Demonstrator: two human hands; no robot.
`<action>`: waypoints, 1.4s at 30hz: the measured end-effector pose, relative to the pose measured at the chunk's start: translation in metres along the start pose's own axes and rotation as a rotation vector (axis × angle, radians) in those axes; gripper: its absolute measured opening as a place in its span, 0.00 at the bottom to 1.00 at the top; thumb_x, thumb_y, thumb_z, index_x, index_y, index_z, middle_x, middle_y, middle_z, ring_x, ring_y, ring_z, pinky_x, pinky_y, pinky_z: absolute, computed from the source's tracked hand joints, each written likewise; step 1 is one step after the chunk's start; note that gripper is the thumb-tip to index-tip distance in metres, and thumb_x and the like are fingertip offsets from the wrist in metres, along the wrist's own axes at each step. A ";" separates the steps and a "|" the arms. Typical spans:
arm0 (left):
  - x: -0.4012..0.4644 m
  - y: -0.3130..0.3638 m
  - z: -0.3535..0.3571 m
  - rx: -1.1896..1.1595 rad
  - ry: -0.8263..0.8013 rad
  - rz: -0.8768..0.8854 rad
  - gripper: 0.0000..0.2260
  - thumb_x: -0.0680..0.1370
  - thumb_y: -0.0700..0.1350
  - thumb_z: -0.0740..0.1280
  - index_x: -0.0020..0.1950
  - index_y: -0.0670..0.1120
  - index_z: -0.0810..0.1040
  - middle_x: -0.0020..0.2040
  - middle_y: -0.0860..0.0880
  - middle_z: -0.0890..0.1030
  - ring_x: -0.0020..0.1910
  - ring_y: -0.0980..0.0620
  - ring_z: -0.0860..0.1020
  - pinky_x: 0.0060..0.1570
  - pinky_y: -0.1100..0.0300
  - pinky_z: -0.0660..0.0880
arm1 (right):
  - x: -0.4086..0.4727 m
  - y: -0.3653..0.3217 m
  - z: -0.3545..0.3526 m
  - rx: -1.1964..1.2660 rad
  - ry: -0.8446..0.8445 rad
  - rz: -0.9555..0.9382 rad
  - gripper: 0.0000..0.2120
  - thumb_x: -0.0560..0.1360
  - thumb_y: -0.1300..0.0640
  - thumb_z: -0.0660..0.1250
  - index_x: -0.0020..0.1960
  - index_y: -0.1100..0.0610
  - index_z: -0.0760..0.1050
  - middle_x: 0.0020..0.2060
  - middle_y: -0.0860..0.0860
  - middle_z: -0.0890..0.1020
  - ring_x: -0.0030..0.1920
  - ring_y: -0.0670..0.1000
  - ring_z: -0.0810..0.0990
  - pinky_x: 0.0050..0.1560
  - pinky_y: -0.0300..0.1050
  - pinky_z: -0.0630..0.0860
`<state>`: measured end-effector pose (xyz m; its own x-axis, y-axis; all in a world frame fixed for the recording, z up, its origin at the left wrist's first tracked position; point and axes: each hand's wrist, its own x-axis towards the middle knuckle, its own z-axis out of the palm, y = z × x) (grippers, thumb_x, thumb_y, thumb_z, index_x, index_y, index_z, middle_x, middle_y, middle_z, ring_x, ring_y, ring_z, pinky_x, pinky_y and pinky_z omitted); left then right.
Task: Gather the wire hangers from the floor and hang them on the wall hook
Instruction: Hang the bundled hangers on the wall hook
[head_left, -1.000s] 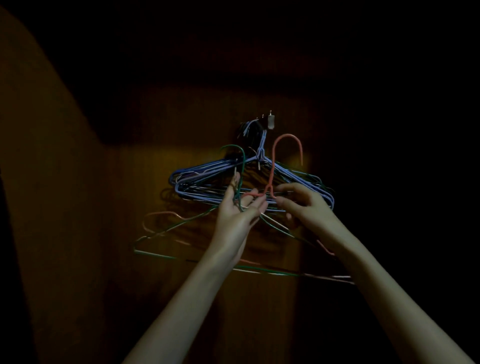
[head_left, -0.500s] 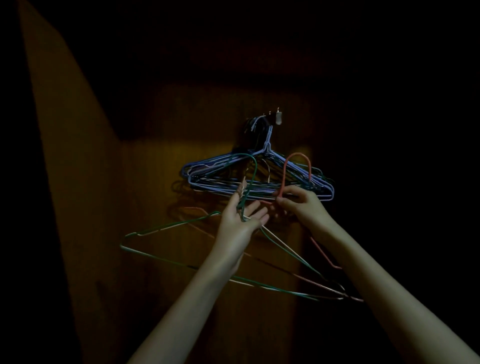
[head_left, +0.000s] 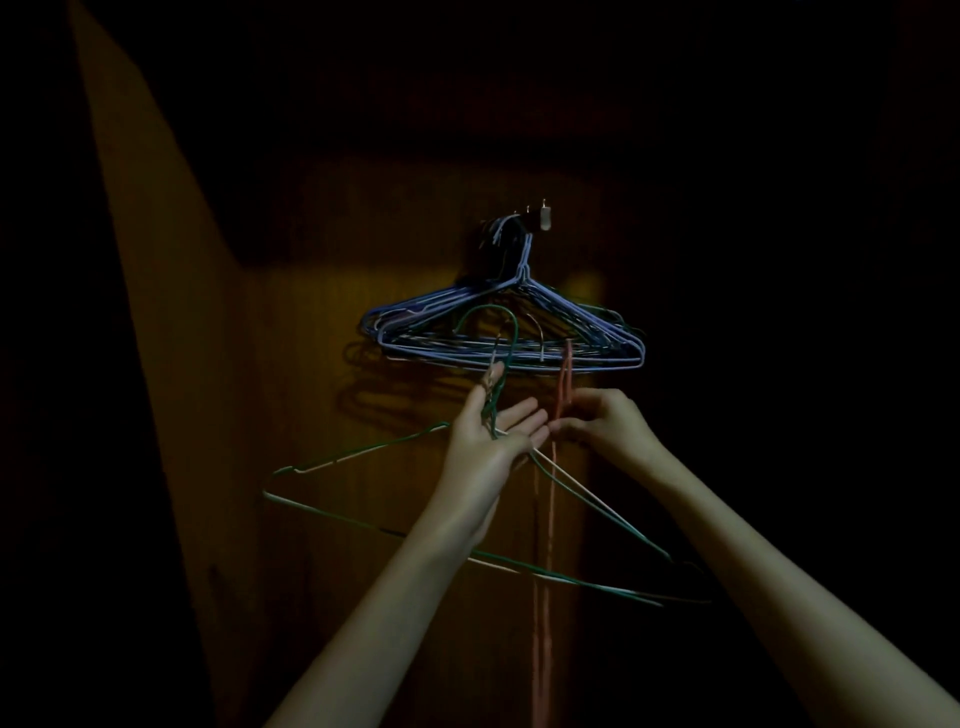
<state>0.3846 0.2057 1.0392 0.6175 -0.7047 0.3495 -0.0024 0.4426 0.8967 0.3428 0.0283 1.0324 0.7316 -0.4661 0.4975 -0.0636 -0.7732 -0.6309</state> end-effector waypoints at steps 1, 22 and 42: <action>-0.002 0.001 0.000 -0.008 -0.002 -0.003 0.33 0.75 0.25 0.58 0.74 0.51 0.58 0.65 0.35 0.72 0.61 0.44 0.77 0.54 0.61 0.77 | -0.001 0.001 0.000 -0.073 0.003 0.005 0.09 0.70 0.58 0.72 0.49 0.59 0.79 0.43 0.49 0.80 0.42 0.45 0.78 0.43 0.36 0.74; 0.013 -0.002 0.014 -0.036 0.049 -0.012 0.33 0.75 0.24 0.58 0.75 0.50 0.58 0.68 0.33 0.68 0.64 0.42 0.74 0.49 0.62 0.78 | -0.004 -0.035 -0.014 0.381 0.149 -0.089 0.05 0.73 0.62 0.68 0.40 0.57 0.74 0.37 0.49 0.80 0.35 0.40 0.79 0.38 0.35 0.77; 0.093 0.003 0.031 -0.088 0.071 0.138 0.33 0.75 0.23 0.57 0.75 0.47 0.57 0.66 0.34 0.71 0.64 0.44 0.74 0.59 0.58 0.73 | 0.046 0.015 -0.053 0.273 0.304 -0.105 0.05 0.73 0.63 0.69 0.41 0.54 0.76 0.36 0.48 0.78 0.34 0.44 0.76 0.34 0.31 0.73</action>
<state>0.4180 0.1244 1.0827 0.6701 -0.5943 0.4447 -0.0244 0.5812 0.8134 0.3398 -0.0274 1.0772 0.4886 -0.5276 0.6949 0.2127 -0.7004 -0.6813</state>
